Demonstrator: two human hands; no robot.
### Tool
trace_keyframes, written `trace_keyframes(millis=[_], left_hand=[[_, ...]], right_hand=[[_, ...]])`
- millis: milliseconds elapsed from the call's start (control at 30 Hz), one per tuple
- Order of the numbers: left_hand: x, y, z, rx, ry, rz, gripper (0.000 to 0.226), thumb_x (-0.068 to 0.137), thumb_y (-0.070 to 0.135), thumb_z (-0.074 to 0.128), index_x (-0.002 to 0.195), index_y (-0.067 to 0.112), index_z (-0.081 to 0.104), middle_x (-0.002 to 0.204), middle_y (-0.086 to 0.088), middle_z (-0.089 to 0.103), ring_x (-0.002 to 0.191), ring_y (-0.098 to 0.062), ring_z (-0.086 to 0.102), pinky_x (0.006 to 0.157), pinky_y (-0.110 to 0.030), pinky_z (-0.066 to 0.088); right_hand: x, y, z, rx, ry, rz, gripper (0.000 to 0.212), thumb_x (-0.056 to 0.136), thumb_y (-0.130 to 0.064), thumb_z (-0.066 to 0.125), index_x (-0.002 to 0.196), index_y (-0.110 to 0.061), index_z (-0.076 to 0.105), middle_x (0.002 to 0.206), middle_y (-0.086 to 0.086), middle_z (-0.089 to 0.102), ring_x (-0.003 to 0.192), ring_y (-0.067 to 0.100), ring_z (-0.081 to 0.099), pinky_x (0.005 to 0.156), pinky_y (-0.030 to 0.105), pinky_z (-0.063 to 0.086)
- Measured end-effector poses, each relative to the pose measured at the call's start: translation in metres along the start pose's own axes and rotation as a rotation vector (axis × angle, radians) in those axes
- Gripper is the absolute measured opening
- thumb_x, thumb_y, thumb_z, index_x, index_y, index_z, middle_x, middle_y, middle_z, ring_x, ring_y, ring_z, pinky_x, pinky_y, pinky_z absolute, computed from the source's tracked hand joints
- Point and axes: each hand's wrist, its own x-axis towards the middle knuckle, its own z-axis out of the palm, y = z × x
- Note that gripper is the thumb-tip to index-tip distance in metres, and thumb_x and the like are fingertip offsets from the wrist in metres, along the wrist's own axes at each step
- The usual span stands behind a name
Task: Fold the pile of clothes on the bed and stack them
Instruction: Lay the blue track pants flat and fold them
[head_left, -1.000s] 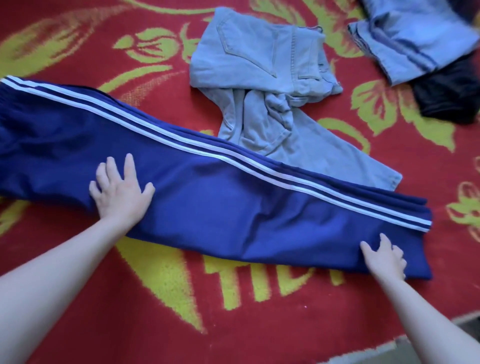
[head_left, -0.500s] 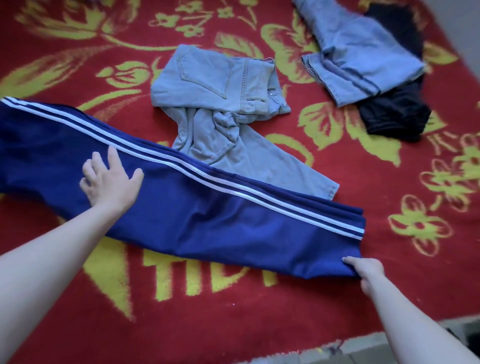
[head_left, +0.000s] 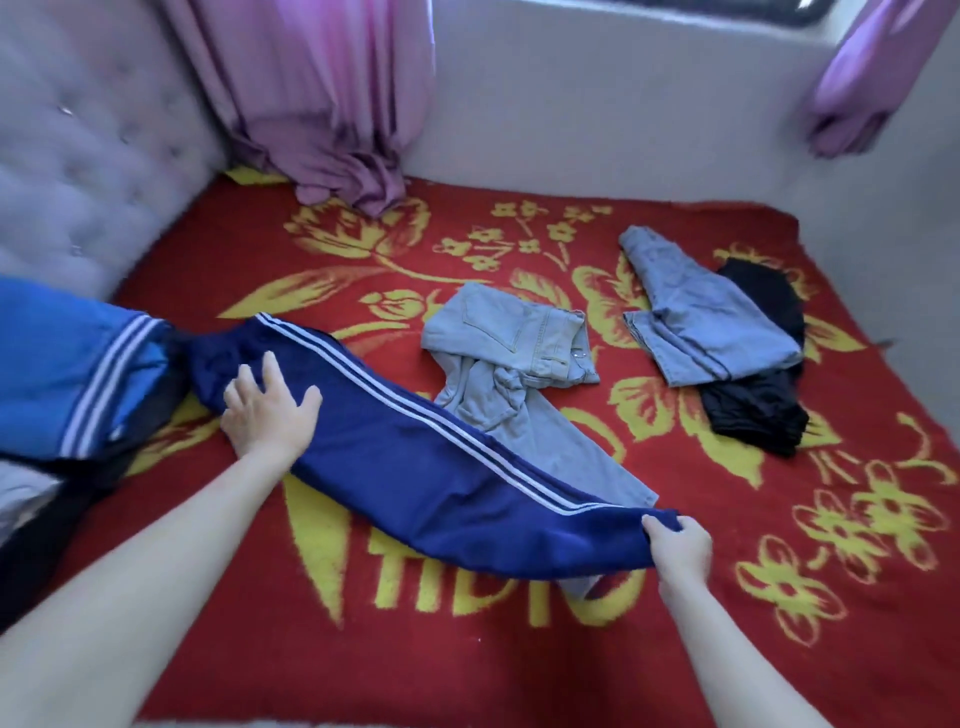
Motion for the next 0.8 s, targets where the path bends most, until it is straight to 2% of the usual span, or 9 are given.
trace_keyframes(millis=[133, 267, 333, 400, 467, 533, 667, 733, 800], left_hand=[[-0.028, -0.034, -0.037, -0.072, 0.011, -0.118, 0.067, 0.091, 0.036, 0.052, 0.145, 0.007, 0.025, 0.148, -0.022, 0.028, 0.133, -0.039, 0.027, 0.106, -0.044, 0.026], [-0.053, -0.044, -0.045, -0.212, -0.148, -0.150, 0.067, 0.087, 0.035, 0.058, 0.143, 0.012, 0.030, 0.144, -0.014, 0.037, 0.131, -0.034, 0.034, 0.103, -0.039, 0.033], [-0.065, -0.028, -0.042, -0.253, -0.281, -0.044, 0.087, 0.069, 0.048, 0.060, 0.144, 0.015, 0.029, 0.145, -0.009, 0.038, 0.131, -0.029, 0.035, 0.105, -0.036, 0.033], [-0.074, 0.000, -0.037, -0.232, -0.404, 0.138, 0.111, 0.047, 0.062, 0.048, 0.146, 0.020, 0.025, 0.147, -0.005, 0.034, 0.134, -0.025, 0.030, 0.108, -0.034, 0.030], [-0.085, 0.033, -0.031, -0.265, -0.510, 0.304, 0.110, 0.050, 0.062, 0.058, 0.147, 0.026, 0.020, 0.147, 0.003, 0.030, 0.136, -0.019, 0.024, 0.111, -0.035, 0.026], [-0.095, 0.064, -0.029, -0.391, -0.582, 0.439, 0.102, 0.060, 0.045, 0.076, 0.146, 0.029, 0.022, 0.138, 0.015, 0.033, 0.132, -0.007, 0.028, 0.111, -0.031, 0.029], [-0.098, 0.097, -0.027, -0.537, -0.447, 0.526, 0.082, 0.060, 0.040, 0.074, 0.134, 0.026, 0.040, 0.122, 0.008, 0.058, 0.113, -0.007, 0.054, 0.093, -0.024, 0.045], [-0.096, 0.106, -0.035, -0.591, -0.283, 0.490, 0.054, 0.072, 0.020, 0.068, 0.123, 0.025, 0.050, 0.110, 0.002, 0.065, 0.103, -0.014, 0.061, 0.085, -0.025, 0.047], [-0.091, 0.109, -0.045, -0.713, -0.196, 0.497, 0.044, 0.076, 0.007, 0.058, 0.101, 0.043, 0.059, 0.092, 0.009, 0.068, 0.089, -0.008, 0.064, 0.076, -0.028, 0.049]], right_hand=[[-0.040, -0.072, 0.020, 0.011, -0.114, -0.226, 0.039, 0.078, -0.009, 0.063, 0.054, -0.009, 0.032, 0.079, 0.011, 0.041, 0.063, 0.024, 0.041, 0.054, 0.032, 0.024], [-0.080, -0.129, 0.037, 0.081, -0.226, -0.391, 0.043, 0.080, -0.010, 0.064, 0.056, -0.010, 0.028, 0.080, 0.008, 0.038, 0.055, 0.019, 0.035, 0.053, 0.032, 0.024], [-0.100, -0.149, 0.043, 0.124, -0.287, -0.429, 0.038, 0.080, -0.010, 0.063, 0.059, -0.008, 0.032, 0.076, 0.006, 0.040, 0.053, 0.017, 0.035, 0.051, 0.031, 0.025], [-0.120, -0.164, 0.048, 0.178, -0.340, -0.420, 0.036, 0.080, -0.010, 0.061, 0.060, -0.010, 0.032, 0.064, 0.006, 0.036, 0.053, 0.018, 0.032, 0.052, 0.032, 0.022], [-0.136, -0.174, 0.051, 0.240, -0.403, -0.391, 0.039, 0.079, -0.009, 0.060, 0.058, -0.013, 0.028, 0.056, 0.003, 0.029, 0.053, 0.018, 0.028, 0.054, 0.031, 0.021], [-0.148, -0.184, 0.050, 0.273, -0.478, -0.359, 0.039, 0.080, -0.009, 0.060, 0.058, -0.013, 0.027, 0.056, 0.003, 0.028, 0.053, 0.018, 0.029, 0.053, 0.030, 0.022], [-0.158, -0.202, 0.041, 0.299, -0.599, -0.323, 0.027, 0.078, -0.007, 0.059, 0.064, -0.008, 0.035, 0.062, 0.008, 0.036, 0.060, 0.022, 0.040, 0.055, 0.029, 0.028], [-0.159, -0.211, 0.035, 0.262, -0.647, -0.387, 0.020, 0.074, -0.010, 0.062, 0.066, -0.007, 0.044, 0.067, 0.011, 0.044, 0.064, 0.023, 0.048, 0.058, 0.028, 0.036], [-0.155, -0.220, 0.028, 0.168, -0.661, -0.517, 0.022, 0.072, -0.018, 0.066, 0.065, -0.009, 0.048, 0.066, 0.010, 0.048, 0.062, 0.021, 0.050, 0.057, 0.027, 0.037]])
